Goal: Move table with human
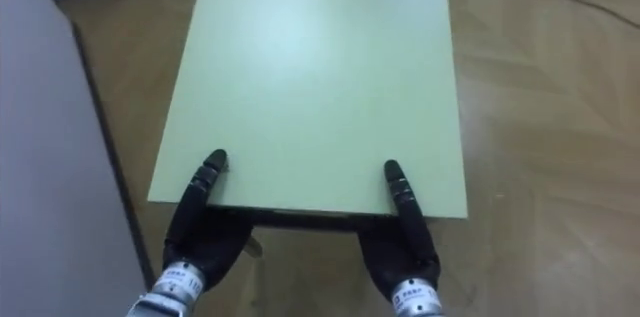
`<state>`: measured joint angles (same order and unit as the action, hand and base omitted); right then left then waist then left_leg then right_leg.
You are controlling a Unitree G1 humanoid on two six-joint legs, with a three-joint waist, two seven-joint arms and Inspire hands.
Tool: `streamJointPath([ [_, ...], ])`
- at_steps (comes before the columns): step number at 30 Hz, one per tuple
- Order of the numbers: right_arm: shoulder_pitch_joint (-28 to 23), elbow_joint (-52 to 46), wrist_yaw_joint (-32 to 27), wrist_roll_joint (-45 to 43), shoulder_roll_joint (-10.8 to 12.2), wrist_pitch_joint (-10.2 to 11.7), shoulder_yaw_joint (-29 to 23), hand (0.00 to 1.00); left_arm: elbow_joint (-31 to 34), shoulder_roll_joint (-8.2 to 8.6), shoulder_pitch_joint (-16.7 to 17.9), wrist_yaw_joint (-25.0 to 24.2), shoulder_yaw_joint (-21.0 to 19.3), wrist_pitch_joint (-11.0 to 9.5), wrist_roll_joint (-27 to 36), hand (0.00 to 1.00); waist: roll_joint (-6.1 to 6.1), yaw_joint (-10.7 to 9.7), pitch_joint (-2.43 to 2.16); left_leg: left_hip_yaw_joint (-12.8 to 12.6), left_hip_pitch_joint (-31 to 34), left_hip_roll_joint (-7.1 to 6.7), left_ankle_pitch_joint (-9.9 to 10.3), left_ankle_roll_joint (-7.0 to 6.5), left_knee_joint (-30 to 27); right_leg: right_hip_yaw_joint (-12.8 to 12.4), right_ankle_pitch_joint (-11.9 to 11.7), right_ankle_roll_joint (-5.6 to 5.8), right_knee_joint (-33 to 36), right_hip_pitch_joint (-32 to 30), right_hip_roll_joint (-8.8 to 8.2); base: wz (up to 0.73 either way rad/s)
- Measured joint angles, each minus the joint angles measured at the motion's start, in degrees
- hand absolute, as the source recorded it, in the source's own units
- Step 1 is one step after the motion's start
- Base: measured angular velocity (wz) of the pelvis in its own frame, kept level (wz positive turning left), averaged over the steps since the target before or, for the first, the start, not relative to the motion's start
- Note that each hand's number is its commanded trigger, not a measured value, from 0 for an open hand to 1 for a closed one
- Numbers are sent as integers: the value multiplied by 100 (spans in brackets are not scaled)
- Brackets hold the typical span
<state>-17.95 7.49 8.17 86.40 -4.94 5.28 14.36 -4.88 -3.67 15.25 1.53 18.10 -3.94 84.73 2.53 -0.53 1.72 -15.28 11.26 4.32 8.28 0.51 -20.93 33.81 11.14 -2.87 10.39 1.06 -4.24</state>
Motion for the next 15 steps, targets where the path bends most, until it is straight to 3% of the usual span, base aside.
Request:
streamJointPath([
  [3,77,-2,-80,-126,-17,-143,-38,100,-1,81,73,5,-99,14,0,100,22,-50,4,62,-187,-90,-5,-50,516,64,29,50,77,15,25,42],
  [6,86,-8,-135,-260,-8,-165,-63,100,-14,151,155,12,-131,33,7,100,15,-35,5,64,-276,-179,-73,-172,743,-259,48,86,148,7,-31,27],
  [10,145,-7,-177,-296,-6,-165,-52,100,-12,179,158,16,-155,3,7,100,16,143,4,65,-277,-244,-75,-236,763,-403,46,142,233,-22,-96,13],
  [14,187,-4,-181,-336,-3,-167,-51,100,-7,208,165,-2,-157,-37,7,100,16,213,3,165,-285,-379,-108,-347,780,-497,117,294,461,-7,-237,38],
  [15,175,-5,-181,-336,-4,-167,-48,100,-8,203,174,-2,-151,-36,6,100,15,213,3,304,-290,-445,-117,-379,782,-639,166,375,579,-10,-262,52],
])
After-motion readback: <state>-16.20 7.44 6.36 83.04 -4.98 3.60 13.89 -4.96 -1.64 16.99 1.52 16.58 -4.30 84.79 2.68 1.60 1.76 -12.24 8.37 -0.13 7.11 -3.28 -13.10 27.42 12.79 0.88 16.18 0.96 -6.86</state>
